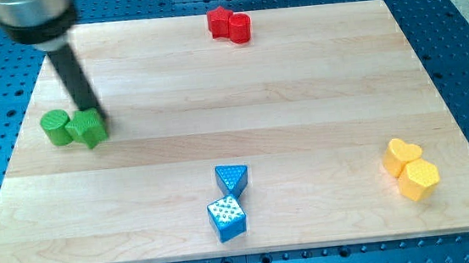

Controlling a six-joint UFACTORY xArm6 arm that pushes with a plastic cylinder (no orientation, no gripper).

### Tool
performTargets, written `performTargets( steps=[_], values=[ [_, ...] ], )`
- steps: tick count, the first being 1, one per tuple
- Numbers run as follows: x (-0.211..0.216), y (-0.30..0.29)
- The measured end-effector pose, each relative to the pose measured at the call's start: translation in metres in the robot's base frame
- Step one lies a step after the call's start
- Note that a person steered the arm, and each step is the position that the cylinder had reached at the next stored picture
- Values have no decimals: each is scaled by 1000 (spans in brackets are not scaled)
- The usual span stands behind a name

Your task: Separate the green circle and green star from each other

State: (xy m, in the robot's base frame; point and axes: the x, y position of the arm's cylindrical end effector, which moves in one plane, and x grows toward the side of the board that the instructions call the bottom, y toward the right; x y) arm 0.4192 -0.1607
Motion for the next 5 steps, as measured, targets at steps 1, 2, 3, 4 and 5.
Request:
performTargets(
  steps=[1,2,3,4,5],
  values=[
    [-12,25],
    [-26,-37],
    [1,-97],
    [3,-70],
    [9,-85]
  ],
)
